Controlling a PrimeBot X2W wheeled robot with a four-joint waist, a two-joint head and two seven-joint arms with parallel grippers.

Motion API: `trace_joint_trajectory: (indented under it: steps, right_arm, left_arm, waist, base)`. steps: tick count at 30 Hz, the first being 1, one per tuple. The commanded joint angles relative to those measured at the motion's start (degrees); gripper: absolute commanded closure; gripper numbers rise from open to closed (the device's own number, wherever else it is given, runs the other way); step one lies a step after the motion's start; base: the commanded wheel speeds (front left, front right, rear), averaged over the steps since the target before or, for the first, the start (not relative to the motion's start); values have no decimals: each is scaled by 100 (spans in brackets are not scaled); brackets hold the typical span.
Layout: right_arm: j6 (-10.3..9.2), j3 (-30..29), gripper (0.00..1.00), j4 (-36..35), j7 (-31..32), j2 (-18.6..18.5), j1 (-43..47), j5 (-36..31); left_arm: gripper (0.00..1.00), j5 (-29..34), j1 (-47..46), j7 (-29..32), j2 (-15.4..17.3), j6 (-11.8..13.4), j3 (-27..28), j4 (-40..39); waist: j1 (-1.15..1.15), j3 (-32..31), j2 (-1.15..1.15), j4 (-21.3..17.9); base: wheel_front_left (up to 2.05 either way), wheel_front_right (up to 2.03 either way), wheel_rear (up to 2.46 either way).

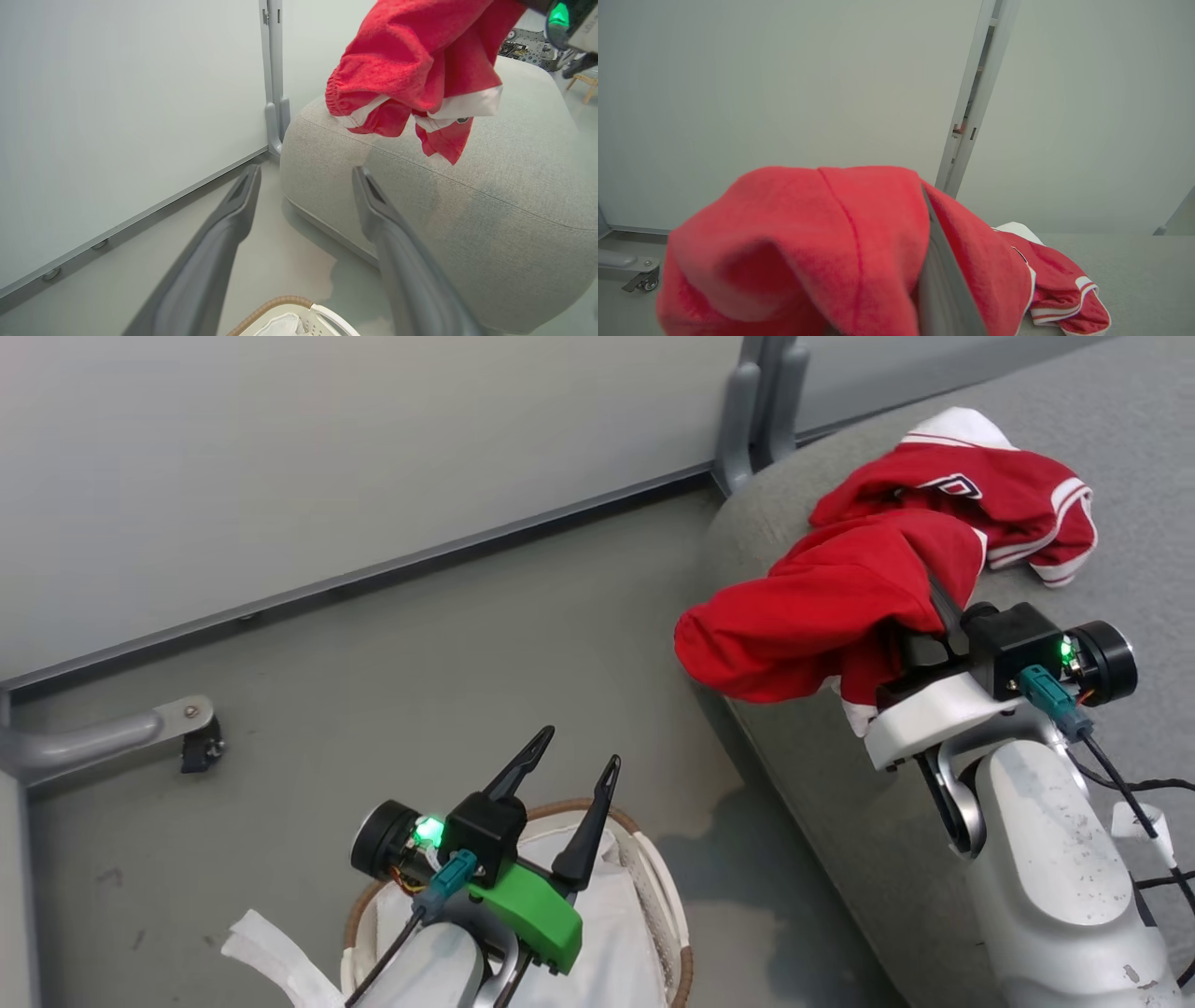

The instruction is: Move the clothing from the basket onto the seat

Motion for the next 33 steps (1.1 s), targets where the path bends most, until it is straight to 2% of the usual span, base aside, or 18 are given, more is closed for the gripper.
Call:
trace_joint_trajectory:
  steps: [1, 8, 16, 24, 33]
  right_arm:
    - [-6, -51, 100, -40, -3, -14, -82, 2]
    - [-6, -174, 100, -83, -3, -10, -96, 139]
    - [-6, -348, 100, -139, -3, -12, -330, 250]
    - [-6, -1049, 100, -183, -3, -45, -1446, -287]
    - [-6, -1896, 100, 40, -3, -916, -2964, -584]
  left_arm:
    - [0, 50, -138, -2, 4, -14, 6, -13]
    - [0, 169, -375, -2, 59, -41, -135, 60]
    - [0, 201, -639, -2, 162, -53, -317, 61]
    - [0, 212, -1034, -2, 317, -54, -502, -22]
    - [0, 291, -1480, -2, 512, -55, -603, -232]
  waist:
    - [0, 498, 0, -621]
    - [0, 844, 0, -1107]
    - [0, 1252, 0, -1237]
    - [0, 1937, 0, -921]
    - [0, 2888, 0, -396]
  base:
    - [0, 0, 0]
    - [0, 0, 0]
    - [0, 0, 0]
    - [0, 0, 0]
    - [0, 0, 0]
